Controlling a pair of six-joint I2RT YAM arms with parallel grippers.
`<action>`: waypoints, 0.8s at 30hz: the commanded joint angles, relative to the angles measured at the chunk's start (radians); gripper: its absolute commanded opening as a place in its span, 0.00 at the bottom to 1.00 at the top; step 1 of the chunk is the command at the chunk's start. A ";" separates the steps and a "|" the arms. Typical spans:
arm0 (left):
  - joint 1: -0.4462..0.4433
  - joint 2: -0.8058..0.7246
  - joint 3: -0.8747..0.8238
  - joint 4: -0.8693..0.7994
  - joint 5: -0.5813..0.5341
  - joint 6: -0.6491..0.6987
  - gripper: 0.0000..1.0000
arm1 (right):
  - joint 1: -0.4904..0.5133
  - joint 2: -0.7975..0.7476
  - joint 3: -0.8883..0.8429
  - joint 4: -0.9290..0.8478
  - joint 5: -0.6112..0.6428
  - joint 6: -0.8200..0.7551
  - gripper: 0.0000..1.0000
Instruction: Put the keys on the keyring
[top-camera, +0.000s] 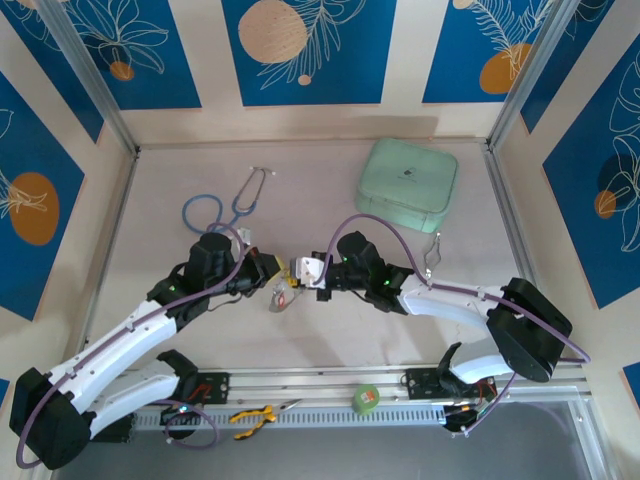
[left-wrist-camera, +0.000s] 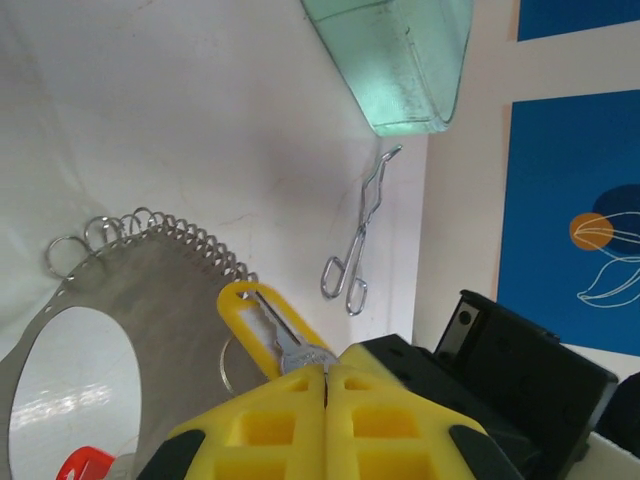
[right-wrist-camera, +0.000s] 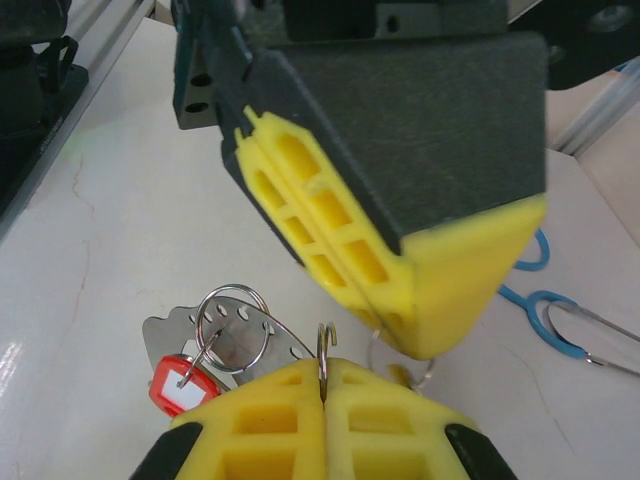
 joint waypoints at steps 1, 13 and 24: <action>-0.011 -0.022 0.029 -0.041 0.011 0.041 0.00 | 0.000 0.005 0.033 0.026 0.031 -0.009 0.00; -0.015 -0.016 0.046 -0.039 0.024 0.054 0.00 | 0.001 0.008 0.047 -0.007 0.042 -0.011 0.00; -0.024 -0.009 0.029 0.003 0.032 0.039 0.00 | 0.001 0.015 0.060 -0.020 0.060 -0.007 0.00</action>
